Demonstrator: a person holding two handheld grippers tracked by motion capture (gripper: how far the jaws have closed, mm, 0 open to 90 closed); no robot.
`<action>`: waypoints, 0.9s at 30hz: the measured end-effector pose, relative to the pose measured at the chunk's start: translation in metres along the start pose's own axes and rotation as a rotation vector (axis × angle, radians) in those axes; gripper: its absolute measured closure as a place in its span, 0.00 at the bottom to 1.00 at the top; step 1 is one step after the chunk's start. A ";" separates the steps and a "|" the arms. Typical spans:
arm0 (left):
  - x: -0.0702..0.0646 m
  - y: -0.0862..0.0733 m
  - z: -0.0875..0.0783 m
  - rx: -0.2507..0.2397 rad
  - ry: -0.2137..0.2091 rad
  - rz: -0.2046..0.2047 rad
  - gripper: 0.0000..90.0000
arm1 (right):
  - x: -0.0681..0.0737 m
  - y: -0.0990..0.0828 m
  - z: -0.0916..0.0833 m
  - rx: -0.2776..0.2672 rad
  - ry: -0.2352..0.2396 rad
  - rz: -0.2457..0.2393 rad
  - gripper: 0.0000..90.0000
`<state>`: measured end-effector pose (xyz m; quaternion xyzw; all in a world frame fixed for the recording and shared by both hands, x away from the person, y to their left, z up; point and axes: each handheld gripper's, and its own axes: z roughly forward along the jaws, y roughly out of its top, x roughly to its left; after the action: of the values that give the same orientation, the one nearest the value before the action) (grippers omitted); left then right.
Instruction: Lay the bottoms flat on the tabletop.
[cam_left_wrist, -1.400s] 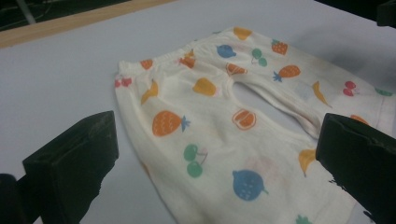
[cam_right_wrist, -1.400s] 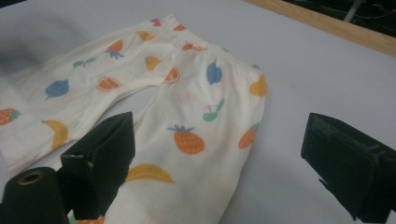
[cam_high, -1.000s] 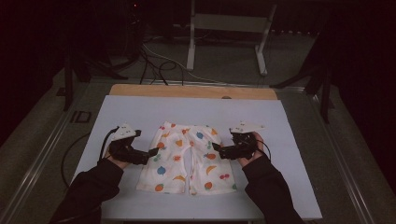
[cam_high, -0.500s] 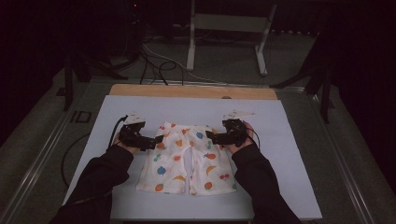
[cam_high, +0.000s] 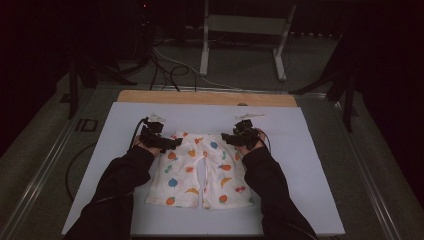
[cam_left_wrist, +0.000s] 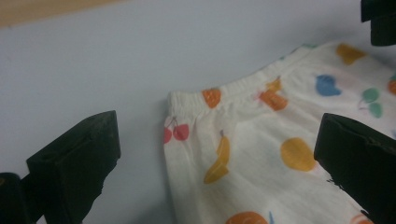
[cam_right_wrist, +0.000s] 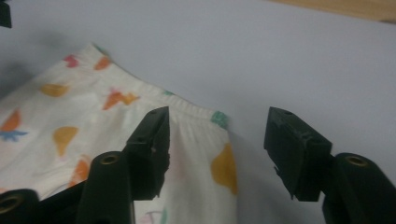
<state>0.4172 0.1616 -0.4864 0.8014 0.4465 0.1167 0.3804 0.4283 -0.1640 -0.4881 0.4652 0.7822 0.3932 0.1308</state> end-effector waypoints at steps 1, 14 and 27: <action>0.001 0.000 0.004 0.014 0.001 -0.005 0.02 | 0.000 0.000 0.003 0.008 -0.001 0.005 0.47; 0.017 0.002 0.031 0.057 0.049 -0.091 0.34 | 0.000 0.002 0.036 0.082 -0.063 0.002 0.57; 0.014 -0.003 0.040 0.086 0.048 -0.019 0.69 | 0.005 0.000 0.043 0.147 -0.111 -0.029 0.83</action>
<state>0.4443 0.1539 -0.5182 0.8097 0.4680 0.1129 0.3357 0.4500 -0.1388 -0.5158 0.4832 0.8071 0.3067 0.1452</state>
